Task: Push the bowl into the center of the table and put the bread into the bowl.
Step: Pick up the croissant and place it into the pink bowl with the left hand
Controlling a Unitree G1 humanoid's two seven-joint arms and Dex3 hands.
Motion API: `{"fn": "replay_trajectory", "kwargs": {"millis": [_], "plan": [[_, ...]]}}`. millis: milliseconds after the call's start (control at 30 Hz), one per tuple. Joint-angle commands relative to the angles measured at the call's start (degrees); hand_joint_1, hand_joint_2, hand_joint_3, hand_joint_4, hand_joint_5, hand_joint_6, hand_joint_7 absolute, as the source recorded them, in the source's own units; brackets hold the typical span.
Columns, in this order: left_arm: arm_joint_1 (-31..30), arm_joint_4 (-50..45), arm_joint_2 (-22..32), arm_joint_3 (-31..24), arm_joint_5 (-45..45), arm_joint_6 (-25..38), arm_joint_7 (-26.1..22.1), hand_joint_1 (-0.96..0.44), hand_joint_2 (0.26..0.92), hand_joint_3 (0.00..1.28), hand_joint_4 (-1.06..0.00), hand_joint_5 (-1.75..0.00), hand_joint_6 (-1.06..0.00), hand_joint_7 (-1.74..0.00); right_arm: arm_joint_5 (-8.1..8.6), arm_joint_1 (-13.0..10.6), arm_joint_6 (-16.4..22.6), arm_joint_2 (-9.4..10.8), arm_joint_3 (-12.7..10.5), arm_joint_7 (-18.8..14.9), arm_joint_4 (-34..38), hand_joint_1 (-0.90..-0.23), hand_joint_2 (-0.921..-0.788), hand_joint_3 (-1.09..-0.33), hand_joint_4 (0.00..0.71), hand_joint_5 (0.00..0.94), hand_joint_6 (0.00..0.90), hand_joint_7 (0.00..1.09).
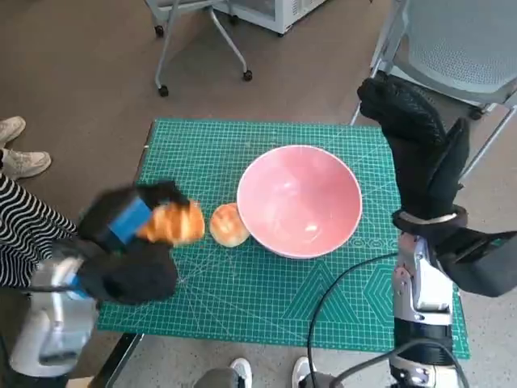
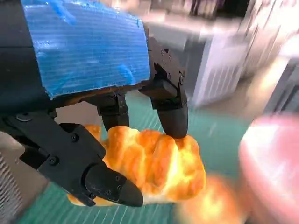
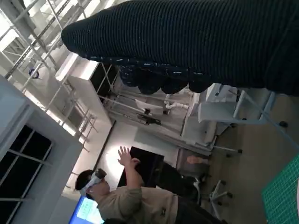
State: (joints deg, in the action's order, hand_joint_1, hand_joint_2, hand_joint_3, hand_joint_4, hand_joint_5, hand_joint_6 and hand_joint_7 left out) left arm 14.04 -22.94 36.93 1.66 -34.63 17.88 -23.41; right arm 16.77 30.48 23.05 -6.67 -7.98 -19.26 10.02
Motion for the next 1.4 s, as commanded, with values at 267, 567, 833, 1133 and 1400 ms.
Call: {"fn": "replay_trajectory", "kwargs": {"millis": [267, 567, 833, 1133, 1400], "plan": [[14.1, -6.0, -5.1, 2.0, -1.0, 4.6, -0.4, 0.00, 0.863, 0.07, -0.84, -1.05, -0.73, -1.01, 1.43, -0.9, -0.6, -0.5, -0.8, -0.9, 0.8, -0.660, -0.921, -0.657, 0.178, 0.002, 0.005, 0.63], [22.1, -1.7, -10.5, 7.2, -0.5, 1.7, 1.2, 0.00, 0.861, 0.07, -0.85, -1.05, -0.73, -1.01, 1.45, -0.9, -0.1, -0.1, -1.0, -0.8, 1.0, -0.667, -0.921, -0.655, 0.180, 0.003, 0.011, 0.62], [27.9, 5.0, -14.1, 13.0, -1.8, 0.4, 0.1, 0.00, 0.849, 0.07, -0.88, -1.02, -0.74, -0.99, 1.25, -1.4, 0.4, -0.5, -1.6, -0.6, 0.7, -0.672, -0.921, -0.650, 0.177, 0.001, 0.022, 0.62], [29.7, 12.2, -16.3, 18.0, -4.0, -1.1, 0.5, 0.00, 0.880, 0.05, -0.84, -1.05, -0.70, -1.05, 1.17, -2.3, 0.1, -0.6, -2.0, -0.2, -0.9, -0.670, -0.921, -0.649, 0.172, 0.000, 0.025, 0.61], [29.4, 19.6, -18.8, 19.9, -2.4, -4.4, 1.4, 0.00, 0.910, 0.03, -0.80, -1.12, -0.64, -1.07, 0.67, -2.8, -0.3, -0.7, -2.2, 0.3, -1.8, -0.677, -0.921, -0.649, 0.172, 0.000, 0.029, 0.61]]}}
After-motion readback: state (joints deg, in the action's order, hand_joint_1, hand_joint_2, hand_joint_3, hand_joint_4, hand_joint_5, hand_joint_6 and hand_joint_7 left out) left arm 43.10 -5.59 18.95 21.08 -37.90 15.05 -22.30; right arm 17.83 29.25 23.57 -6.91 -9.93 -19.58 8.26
